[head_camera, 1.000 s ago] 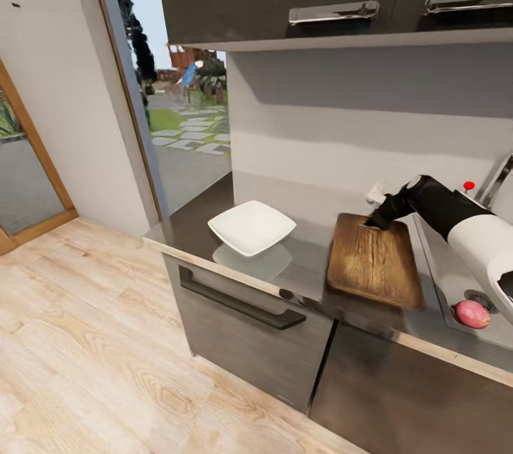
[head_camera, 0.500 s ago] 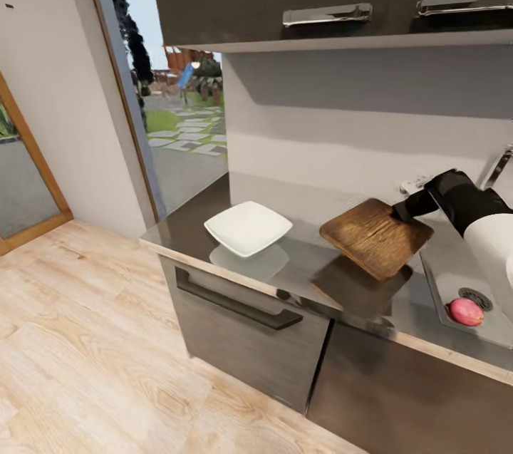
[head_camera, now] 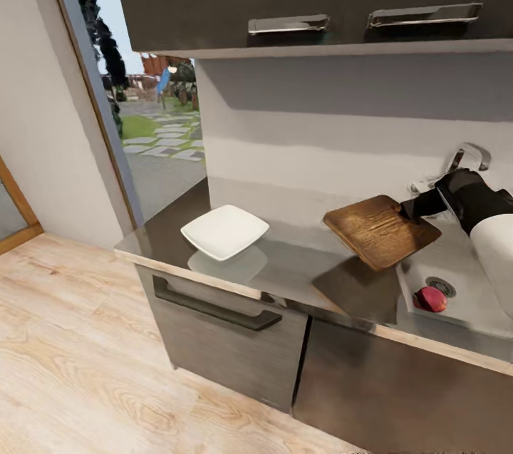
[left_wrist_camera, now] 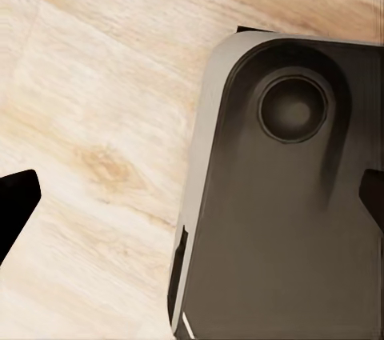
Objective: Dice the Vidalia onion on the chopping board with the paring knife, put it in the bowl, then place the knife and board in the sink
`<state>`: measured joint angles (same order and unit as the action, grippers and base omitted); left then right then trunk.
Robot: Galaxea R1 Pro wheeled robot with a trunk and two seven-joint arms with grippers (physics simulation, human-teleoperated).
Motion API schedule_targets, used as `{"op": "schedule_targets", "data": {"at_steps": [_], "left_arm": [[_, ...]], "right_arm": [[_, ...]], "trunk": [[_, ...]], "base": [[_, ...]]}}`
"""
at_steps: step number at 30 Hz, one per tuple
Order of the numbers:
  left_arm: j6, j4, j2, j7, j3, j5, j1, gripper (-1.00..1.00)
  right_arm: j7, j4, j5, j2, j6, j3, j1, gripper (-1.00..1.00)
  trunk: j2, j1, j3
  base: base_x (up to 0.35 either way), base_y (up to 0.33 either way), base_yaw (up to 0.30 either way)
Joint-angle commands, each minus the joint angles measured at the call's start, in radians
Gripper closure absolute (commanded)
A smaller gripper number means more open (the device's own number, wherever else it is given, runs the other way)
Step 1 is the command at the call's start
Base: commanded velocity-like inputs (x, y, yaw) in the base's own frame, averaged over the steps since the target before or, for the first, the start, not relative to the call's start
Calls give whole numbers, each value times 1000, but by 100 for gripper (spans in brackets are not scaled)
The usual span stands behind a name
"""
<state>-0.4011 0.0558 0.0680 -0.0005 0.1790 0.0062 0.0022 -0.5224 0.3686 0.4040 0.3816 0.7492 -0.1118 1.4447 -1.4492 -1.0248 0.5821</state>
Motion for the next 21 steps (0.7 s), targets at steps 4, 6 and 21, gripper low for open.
{"op": "schedule_targets", "data": {"at_steps": [4,6,21], "left_arm": [[-5,2,-13,0,1,-1,-1,-100],[-5,3,-16,0,0,-1,-1,-100],[-5,12,-17,-1,-2,-3,-1,-100]], "right_arm": [[60,1,5,3,4,95,0,100],[87,-4,5,3,4,116,0,100],[213,-24,1,-6,6,128,0,100]], "trunk": [[0,0,-4],[0,0,-6],[0,0,-23]], "base": [[-11,34,-199],[-59,199,-199],[-40,277,-182]]}}
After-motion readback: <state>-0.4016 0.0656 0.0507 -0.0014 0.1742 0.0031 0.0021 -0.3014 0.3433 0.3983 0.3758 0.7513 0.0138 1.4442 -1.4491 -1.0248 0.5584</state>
